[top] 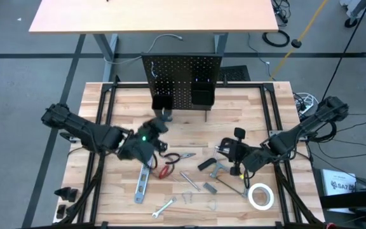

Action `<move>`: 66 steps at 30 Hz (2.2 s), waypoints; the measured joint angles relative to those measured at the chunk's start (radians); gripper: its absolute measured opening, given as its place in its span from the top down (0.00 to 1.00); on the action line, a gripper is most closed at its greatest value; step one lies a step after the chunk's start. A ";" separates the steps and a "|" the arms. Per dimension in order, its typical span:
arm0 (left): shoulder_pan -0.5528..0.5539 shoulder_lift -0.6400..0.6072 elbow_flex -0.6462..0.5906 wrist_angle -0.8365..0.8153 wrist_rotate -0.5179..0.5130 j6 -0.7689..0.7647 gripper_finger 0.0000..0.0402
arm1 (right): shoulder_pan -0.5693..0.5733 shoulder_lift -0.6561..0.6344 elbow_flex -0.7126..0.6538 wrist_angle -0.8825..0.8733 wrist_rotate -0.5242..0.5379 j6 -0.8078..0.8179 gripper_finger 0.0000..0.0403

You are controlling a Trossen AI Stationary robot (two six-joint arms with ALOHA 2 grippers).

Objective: Hang tools onto peg board
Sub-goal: Insert the right silver hanger hook on the pegboard

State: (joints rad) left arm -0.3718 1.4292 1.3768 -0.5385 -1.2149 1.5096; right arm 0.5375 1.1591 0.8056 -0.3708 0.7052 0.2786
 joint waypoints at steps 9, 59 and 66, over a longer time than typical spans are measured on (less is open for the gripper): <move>0.143 -0.005 0.041 -0.163 -0.003 -0.024 1.00 | -0.022 -0.037 -0.030 0.098 0.015 0.039 0.82; -0.229 0.116 -0.010 0.250 -0.021 -0.106 1.00 | -0.198 0.360 -0.030 1.409 -0.213 0.369 0.33; -0.200 0.116 -0.010 0.385 0.053 -0.106 1.00 | -0.195 0.360 -0.030 1.463 -0.187 0.375 0.36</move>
State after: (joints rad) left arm -0.5713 1.5448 1.3666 -0.1536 -1.1616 1.4032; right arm 0.3420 1.5194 0.7761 1.0924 0.5182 0.6540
